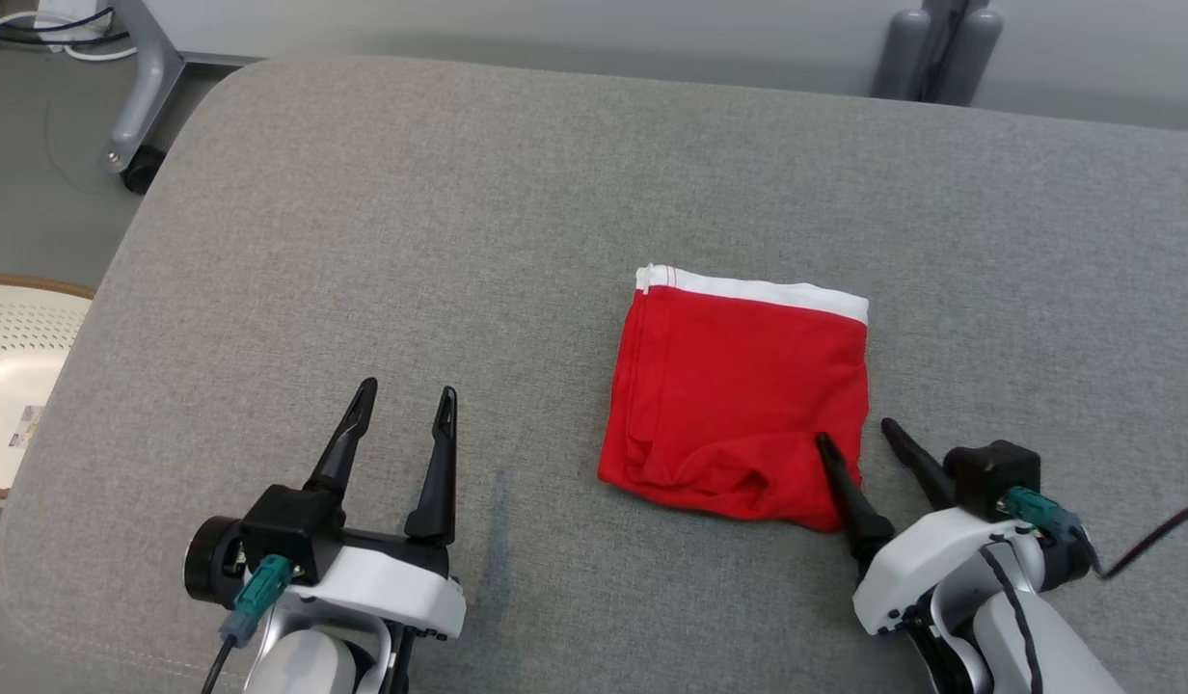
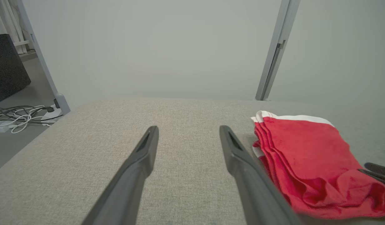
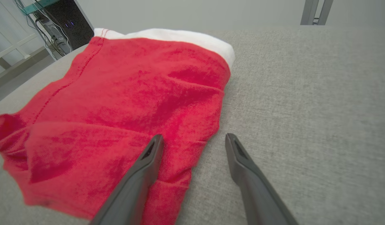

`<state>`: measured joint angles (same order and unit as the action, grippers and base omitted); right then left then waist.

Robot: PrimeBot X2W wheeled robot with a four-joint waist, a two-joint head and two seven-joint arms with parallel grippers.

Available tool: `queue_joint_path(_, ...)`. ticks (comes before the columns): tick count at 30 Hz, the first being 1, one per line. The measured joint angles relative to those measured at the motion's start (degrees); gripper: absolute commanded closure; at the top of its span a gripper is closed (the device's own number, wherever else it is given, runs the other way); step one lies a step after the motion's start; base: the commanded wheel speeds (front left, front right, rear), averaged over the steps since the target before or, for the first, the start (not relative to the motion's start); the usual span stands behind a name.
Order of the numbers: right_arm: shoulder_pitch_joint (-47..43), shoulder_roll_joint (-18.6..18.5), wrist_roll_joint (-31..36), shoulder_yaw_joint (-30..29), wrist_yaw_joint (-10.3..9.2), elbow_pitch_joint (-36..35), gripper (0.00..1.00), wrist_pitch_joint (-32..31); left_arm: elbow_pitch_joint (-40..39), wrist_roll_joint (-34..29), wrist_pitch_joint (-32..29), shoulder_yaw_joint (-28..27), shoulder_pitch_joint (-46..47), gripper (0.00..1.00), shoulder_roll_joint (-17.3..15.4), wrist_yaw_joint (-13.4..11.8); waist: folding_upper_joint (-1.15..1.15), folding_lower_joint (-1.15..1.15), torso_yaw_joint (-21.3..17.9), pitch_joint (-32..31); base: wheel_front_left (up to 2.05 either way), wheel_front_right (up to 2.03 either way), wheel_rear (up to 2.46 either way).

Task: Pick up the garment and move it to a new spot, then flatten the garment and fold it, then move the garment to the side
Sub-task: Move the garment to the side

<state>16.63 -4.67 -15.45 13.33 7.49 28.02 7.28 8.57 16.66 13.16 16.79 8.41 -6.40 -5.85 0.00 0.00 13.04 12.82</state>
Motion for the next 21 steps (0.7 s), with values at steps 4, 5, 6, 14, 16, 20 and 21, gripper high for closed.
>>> queue_joint_path(4,2.3,0.3,-1.8,2.7,0.0,5.1,0.0,-1.0,1.2,0.1,0.8,0.4,0.6,0.0,0.5,0.2,0.0,0.0,1.0,1.0,0.0,0.0,0.0)
queue_joint_path(5,2.9,0.2,-2.3,3.4,0.0,6.1,0.0,-1.0,1.5,0.1,1.0,0.4,0.7,0.0,0.6,0.2,0.0,0.0,1.1,1.1,0.0,0.0,0.0)
queue_joint_path(6,3.4,0.1,-2.6,4.0,0.0,7.1,0.0,-1.5,1.7,0.2,1.0,0.5,1.0,0.0,0.8,0.2,0.0,0.0,1.2,1.2,0.0,0.0,0.0)
queue_joint_path(14,5.9,-0.5,-5.1,8.3,0.02,9.7,1.0,-0.7,2.6,0.3,1.6,-0.2,1.4,0.0,1.1,0.2,0.0,0.0,0.1,1.2,0.0,0.0,0.0)
queue_joint_path(16,6.3,-1.0,-5.3,9.6,0.04,9.4,1.0,-0.6,2.4,0.1,1.7,-0.4,1.4,0.0,0.9,0.2,0.0,0.0,-0.8,1.2,0.0,0.0,0.0)
queue_joint_path(20,6.2,-3.5,-5.3,11.9,0.1,7.5,1.0,0.3,1.5,-0.1,1.7,-1.0,1.3,0.0,0.1,0.2,0.0,0.0,-3.7,1.2,0.0,0.0,0.0)
queue_joint_path(21,5.6,-5.2,-5.3,13.0,0.09,6.0,1.0,0.6,1.0,-0.5,1.7,-1.1,1.2,0.0,-0.3,0.2,0.0,0.0,-5.6,1.2,0.0,0.0,0.0)
